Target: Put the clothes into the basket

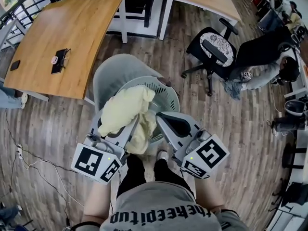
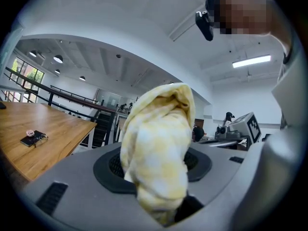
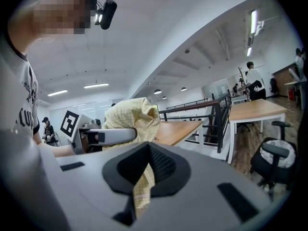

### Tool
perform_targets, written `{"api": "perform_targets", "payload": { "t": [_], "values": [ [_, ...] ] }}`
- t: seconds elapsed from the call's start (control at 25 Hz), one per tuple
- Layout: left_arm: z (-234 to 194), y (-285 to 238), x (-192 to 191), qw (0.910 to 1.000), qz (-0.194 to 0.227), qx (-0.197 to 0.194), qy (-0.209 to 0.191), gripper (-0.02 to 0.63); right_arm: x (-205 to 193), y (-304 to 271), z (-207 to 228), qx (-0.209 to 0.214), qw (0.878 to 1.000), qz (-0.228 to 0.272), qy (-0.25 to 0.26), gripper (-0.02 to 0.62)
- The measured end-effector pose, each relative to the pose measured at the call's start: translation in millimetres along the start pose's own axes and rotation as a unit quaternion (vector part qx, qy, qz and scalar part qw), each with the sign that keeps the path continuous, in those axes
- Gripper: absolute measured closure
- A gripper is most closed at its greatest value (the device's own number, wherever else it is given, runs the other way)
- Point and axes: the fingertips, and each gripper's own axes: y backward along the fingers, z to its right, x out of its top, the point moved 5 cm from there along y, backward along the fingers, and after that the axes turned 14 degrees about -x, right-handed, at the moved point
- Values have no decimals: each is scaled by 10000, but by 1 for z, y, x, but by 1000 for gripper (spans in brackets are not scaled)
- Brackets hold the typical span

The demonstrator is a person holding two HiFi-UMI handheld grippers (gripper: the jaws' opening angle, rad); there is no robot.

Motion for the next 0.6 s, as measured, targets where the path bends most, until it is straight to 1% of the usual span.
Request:
{"api": "perform_targets", "payload": {
  "t": [0.6],
  "values": [
    [-48, -14, -20, 9972, -408, -581, 252, 387, -21, -31, -2, -632, 9971, -204, -370, 586]
  ]
}}
